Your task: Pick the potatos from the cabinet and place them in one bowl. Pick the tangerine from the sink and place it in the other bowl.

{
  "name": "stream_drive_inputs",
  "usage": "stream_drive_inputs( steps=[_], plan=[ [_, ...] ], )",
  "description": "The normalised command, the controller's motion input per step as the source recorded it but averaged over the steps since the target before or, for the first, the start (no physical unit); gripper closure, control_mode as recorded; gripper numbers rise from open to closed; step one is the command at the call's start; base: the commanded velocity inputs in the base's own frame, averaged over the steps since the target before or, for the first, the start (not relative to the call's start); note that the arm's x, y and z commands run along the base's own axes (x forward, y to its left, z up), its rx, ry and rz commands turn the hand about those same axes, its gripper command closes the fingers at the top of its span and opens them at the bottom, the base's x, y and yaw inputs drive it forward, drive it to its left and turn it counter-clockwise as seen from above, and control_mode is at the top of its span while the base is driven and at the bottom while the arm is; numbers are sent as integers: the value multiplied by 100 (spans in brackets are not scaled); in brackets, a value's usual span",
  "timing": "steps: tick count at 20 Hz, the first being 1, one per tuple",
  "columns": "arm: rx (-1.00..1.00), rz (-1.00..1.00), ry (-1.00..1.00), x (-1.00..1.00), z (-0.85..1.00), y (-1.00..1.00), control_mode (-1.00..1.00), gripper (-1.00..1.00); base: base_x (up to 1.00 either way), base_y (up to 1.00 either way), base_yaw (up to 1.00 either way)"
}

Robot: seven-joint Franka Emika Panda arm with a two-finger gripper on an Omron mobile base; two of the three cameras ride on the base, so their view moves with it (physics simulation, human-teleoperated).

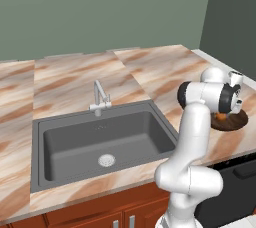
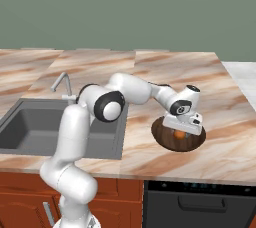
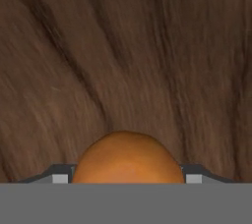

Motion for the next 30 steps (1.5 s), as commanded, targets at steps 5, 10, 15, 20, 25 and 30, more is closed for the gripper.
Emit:
stream_drive_inputs(
  steps=[5, 10, 15, 20, 25, 30],
  plan=[
    [0, 0, 0, 0, -13, 0, -100, 100, 0, 0, 0],
    [0, 0, 0, 0, -35, 0, -100, 100, 0, 0, 0],
    [0, 0, 0, 0, 0, 0, -100, -100, 0, 0, 0],
    [0, 0, 0, 0, 1, 0, -100, -100, 0, 0, 0],
    [0, 0, 0, 0, 41, 0, -100, -100, 0, 0, 0],
    [0, 0, 0, -1, 57, 0, -100, -100, 0, 0, 0]
  ],
)
